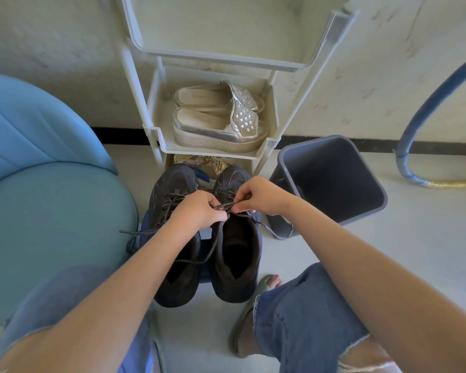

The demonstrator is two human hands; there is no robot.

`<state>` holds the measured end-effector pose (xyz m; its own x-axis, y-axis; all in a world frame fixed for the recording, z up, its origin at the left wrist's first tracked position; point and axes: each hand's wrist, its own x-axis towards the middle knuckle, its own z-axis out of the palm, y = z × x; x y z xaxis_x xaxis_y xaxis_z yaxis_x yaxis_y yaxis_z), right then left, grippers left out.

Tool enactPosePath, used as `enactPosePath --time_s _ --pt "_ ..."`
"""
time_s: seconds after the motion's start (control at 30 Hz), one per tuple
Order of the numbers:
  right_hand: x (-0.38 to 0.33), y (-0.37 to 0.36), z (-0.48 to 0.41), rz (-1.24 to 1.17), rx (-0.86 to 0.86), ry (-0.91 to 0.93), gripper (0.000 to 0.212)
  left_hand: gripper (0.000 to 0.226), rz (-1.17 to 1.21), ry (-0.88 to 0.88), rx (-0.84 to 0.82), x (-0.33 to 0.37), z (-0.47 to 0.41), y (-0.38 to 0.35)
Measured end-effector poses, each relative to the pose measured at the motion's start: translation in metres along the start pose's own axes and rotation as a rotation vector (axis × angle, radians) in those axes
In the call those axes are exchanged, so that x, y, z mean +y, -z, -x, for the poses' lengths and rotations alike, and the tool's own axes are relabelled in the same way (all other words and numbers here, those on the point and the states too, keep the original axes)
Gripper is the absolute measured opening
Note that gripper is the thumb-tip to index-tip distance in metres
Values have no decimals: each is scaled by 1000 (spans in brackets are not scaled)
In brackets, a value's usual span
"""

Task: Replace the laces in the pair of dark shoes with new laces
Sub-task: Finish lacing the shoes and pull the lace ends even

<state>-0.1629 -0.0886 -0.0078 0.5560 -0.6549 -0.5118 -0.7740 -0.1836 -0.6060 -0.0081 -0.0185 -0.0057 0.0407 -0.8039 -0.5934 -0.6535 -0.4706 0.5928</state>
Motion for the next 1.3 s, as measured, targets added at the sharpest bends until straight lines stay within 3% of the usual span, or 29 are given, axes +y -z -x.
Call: enactPosePath --time_s 0.2,0.33,0.4,0.67,0.9,1.07,1.13,1.3 --pt "6 3 4 -100 -7 -47 21 19 -19 -1 13 1 0 0" --pt "9 8 2 -269 189 -57 9 7 -19 -22 -26 1 0 0" --pt "9 8 -1 -262 209 -66 8 10 -16 -30 -38 1 -1 1" --pt "0 -2 -15 -41 52 -10 13 20 14 -18 -95 -3 -2 4" --pt "4 4 -10 -87 37 19 12 22 75 -45 -93 -5 -3 3" --pt "14 9 -1 -131 -63 -15 10 22 95 -68 -75 -7 -3 1" --pt "13 12 1 -190 -80 -18 21 25 112 -65 -83 -6 -3 1" --pt "15 17 4 -80 -209 -23 19 22 144 -64 -127 -3 -3 2"
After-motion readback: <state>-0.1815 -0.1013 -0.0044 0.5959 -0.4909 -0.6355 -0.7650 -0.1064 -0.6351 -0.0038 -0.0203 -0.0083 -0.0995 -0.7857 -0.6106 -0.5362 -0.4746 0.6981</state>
